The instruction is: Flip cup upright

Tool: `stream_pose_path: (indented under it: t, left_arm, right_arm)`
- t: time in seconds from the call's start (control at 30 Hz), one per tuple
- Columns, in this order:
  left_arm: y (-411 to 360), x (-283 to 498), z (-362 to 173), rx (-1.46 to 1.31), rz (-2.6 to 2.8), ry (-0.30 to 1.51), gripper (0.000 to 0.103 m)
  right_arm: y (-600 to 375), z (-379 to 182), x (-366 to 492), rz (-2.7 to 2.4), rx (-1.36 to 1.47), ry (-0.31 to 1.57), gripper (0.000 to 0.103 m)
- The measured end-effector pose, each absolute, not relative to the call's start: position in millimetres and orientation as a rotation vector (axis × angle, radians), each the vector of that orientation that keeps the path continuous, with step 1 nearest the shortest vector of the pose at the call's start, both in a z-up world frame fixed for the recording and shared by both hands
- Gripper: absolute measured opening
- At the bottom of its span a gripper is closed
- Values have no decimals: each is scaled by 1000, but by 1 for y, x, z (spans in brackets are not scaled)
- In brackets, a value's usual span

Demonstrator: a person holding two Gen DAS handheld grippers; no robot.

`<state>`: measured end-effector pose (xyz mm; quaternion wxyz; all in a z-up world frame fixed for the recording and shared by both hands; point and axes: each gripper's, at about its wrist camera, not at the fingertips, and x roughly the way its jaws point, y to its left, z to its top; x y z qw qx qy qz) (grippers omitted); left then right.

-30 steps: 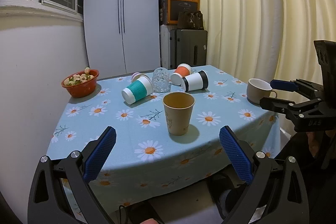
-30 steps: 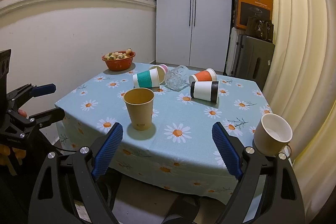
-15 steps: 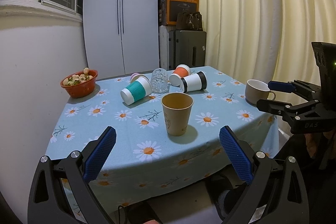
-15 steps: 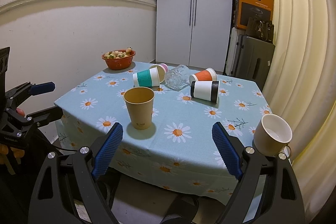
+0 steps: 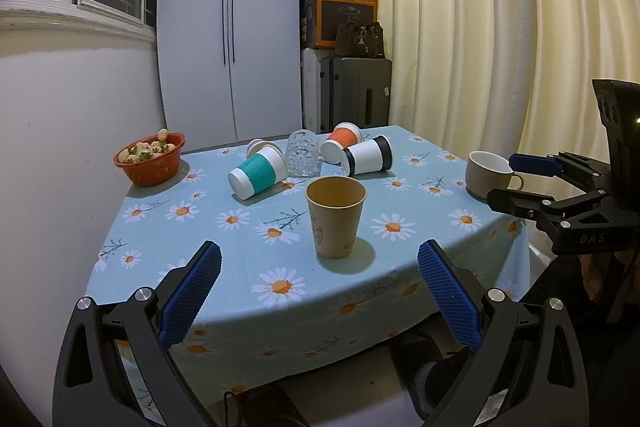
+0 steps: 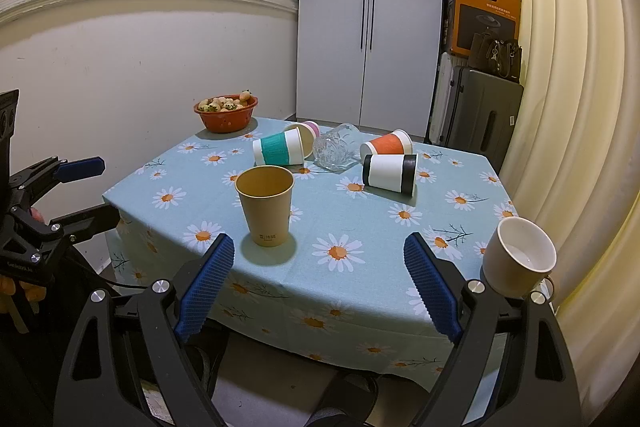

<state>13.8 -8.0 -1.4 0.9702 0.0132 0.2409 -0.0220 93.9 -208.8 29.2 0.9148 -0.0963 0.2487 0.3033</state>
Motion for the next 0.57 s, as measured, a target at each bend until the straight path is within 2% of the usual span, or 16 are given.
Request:
stream_pose_path:
  t: [0.57]
  left_arm:
    - [-7, 14, -1, 19, -31, 484, 96]
  right_arm:
    - [-209, 29, 94, 624, -201, 514, 86]
